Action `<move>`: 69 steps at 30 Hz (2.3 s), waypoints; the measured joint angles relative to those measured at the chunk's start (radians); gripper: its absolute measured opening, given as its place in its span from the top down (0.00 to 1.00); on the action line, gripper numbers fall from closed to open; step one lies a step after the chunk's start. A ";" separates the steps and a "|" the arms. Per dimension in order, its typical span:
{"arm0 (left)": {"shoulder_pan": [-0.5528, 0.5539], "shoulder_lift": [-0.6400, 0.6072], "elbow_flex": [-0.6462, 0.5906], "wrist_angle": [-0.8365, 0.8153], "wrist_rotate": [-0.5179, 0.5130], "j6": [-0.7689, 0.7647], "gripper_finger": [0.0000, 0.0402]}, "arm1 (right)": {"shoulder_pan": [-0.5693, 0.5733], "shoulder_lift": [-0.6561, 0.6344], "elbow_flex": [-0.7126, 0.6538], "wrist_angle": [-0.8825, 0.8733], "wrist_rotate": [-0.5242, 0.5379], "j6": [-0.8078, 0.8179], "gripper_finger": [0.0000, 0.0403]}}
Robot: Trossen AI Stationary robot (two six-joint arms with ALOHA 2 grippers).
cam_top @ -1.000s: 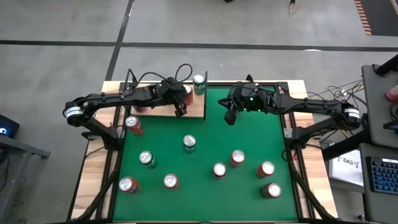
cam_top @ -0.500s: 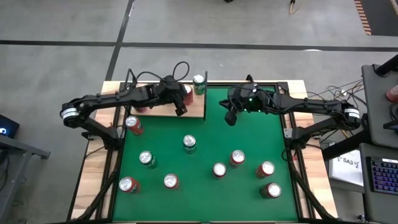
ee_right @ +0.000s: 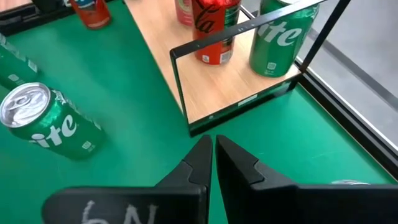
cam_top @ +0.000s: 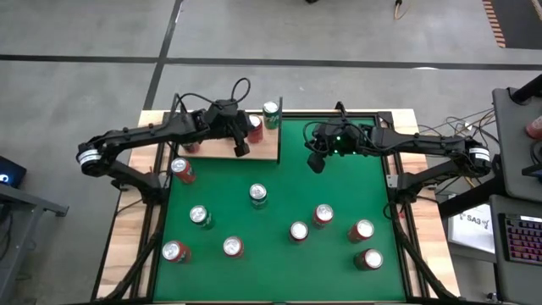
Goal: Place canned beverage on shelf
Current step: Put the red-black soda can on the shelf
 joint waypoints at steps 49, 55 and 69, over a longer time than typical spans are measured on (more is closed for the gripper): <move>0.067 0.076 -0.052 0.106 -0.029 -0.099 1.00 | 0.000 0.000 -0.045 0.007 0.025 0.027 0.97; 0.067 0.075 -0.051 0.107 -0.034 -0.099 1.00 | 0.000 0.000 -0.045 0.007 0.025 0.027 0.97; 0.069 0.073 -0.050 0.159 -0.112 -0.101 1.00 | 0.000 0.000 -0.054 0.016 0.006 -0.060 0.97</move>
